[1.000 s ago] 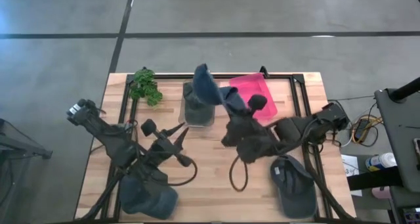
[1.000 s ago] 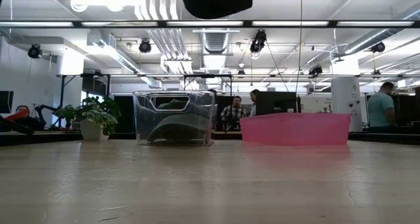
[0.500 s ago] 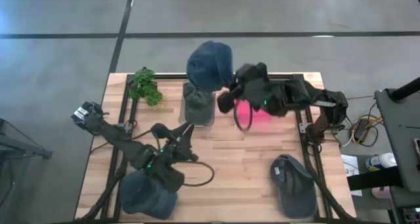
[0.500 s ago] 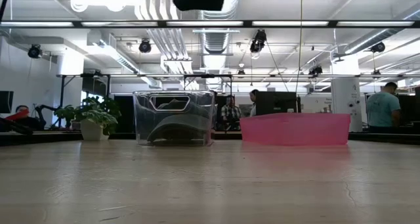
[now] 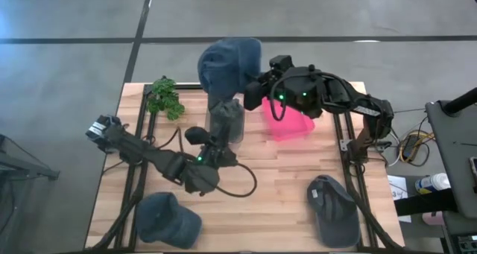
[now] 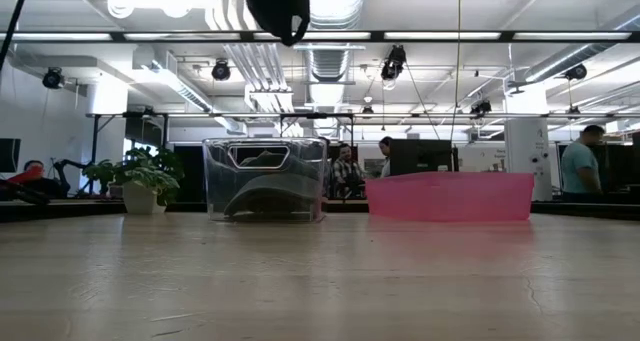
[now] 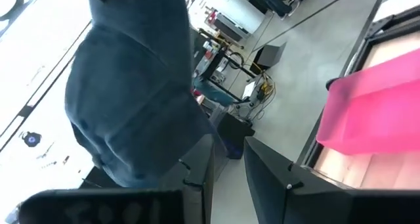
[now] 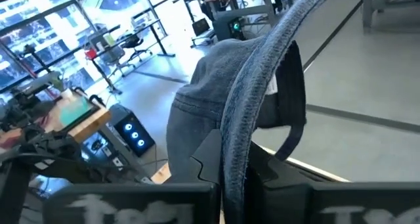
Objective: Pick & Place hat
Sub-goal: Put the middle blue cap into the red bin
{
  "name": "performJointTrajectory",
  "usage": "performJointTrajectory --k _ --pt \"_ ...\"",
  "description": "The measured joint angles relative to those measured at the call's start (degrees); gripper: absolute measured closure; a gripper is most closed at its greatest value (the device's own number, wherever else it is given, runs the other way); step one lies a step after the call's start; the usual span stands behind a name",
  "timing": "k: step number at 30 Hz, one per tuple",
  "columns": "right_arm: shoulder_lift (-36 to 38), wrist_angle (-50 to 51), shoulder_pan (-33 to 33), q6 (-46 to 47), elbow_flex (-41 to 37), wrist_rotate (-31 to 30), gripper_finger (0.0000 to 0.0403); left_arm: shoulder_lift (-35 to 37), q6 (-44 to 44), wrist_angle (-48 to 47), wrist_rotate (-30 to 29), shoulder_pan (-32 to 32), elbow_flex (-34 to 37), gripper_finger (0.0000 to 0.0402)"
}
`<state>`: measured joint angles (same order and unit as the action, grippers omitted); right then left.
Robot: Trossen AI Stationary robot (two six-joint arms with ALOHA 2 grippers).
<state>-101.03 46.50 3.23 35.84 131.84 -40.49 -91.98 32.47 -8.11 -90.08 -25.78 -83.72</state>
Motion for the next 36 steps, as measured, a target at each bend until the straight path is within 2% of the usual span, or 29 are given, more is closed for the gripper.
performJointTrajectory --k 5,8,13,15,19,21,26,28,32,36 --pt "-0.07 0.06 -1.26 0.21 -0.57 0.69 0.0390 0.09 5.28 0.63 0.18 0.46 -5.77 0.0323" --pt "0.04 0.04 -2.53 0.16 -0.57 1.54 0.0390 0.23 10.25 -0.09 2.27 0.47 -9.97 0.0323" --pt "0.35 0.02 -5.09 -0.75 -0.41 5.88 0.0390 0.29 10.55 -16.13 10.09 0.46 -17.51 0.0323" --pt "0.40 0.01 -6.11 -1.83 -0.25 7.33 0.0390 0.31 10.53 -17.77 11.26 0.65 -19.29 0.0323" --pt "0.96 -0.01 -8.07 -3.60 -0.02 10.94 0.0390 0.24 11.31 -16.02 12.72 1.98 -22.52 0.0323" --pt "1.26 -0.08 -9.10 -4.76 0.02 13.36 0.0390 0.24 12.27 -12.20 13.67 2.91 -24.20 0.0323" --pt "1.96 0.00 -11.92 -6.72 0.02 17.20 0.0390 0.24 16.81 -2.32 20.48 4.32 -29.05 0.0323" --pt "2.42 -0.24 -13.26 -6.48 0.02 18.43 0.0390 0.38 17.57 -0.97 21.03 5.33 -30.09 0.0323" --pt "3.10 -1.64 -16.32 -6.30 0.02 20.07 0.0390 0.37 18.58 -2.32 20.49 8.87 -29.09 0.0323" --pt "3.19 -3.93 -19.79 -6.27 0.02 22.26 0.0390 -0.13 20.22 -2.39 22.07 13.44 -24.43 0.0323"
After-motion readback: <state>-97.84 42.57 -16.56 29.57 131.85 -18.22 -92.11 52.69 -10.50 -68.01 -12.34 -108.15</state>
